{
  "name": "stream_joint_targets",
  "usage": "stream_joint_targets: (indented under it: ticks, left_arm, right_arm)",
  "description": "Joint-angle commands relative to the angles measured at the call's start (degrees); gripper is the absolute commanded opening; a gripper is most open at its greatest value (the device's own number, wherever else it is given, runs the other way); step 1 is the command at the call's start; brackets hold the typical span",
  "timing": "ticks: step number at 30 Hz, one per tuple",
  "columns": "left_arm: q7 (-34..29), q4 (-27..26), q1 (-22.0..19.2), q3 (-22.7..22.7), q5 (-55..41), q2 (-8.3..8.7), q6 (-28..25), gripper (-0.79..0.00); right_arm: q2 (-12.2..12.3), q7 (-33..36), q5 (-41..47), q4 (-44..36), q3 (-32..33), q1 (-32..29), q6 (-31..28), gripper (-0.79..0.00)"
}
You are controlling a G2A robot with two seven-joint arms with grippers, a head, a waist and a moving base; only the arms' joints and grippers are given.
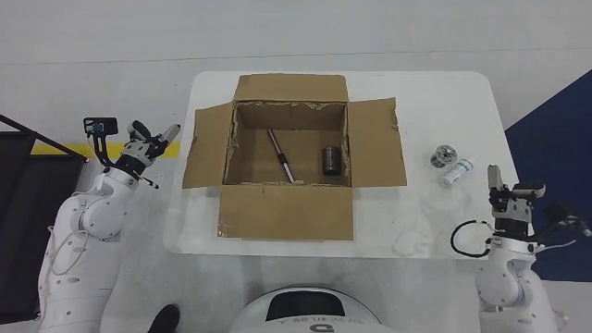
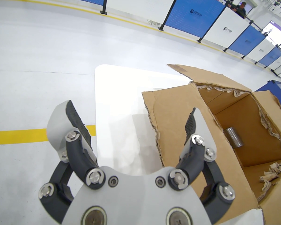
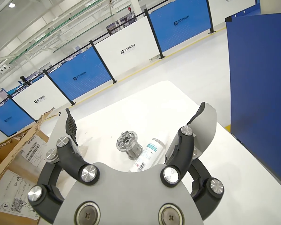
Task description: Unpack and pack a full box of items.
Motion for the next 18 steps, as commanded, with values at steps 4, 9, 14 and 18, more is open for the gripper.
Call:
stream_joint_targets:
  ticks: [4, 9, 14, 18]
  left_arm:
    - [0.0, 0.0, 0.0, 0.0, 0.0, 0.00, 0.0, 0.000]
    - [0.0, 0.0, 0.0, 0.0, 0.0, 0.00, 0.0, 0.000]
    - [0.0, 0.0, 0.0, 0.0, 0.0, 0.00, 0.0, 0.000]
    - [0.0, 0.0, 0.0, 0.0, 0.0, 0.00, 0.0, 0.000]
  right_arm:
    - [0.0, 0.0, 0.0, 0.0, 0.0, 0.0, 0.0, 0.000]
    - [-0.2, 4.4, -1.6, -10.0, -4.1, -0.4, -2.1, 0.000]
    - [-0.3, 11.9, -6.8, -23.7, -10.9, -0.8, -2.6, 0.000]
    - [-0.2, 13.8, -8.5, -25.9, -12.5, -0.7, -3.2, 0.000]
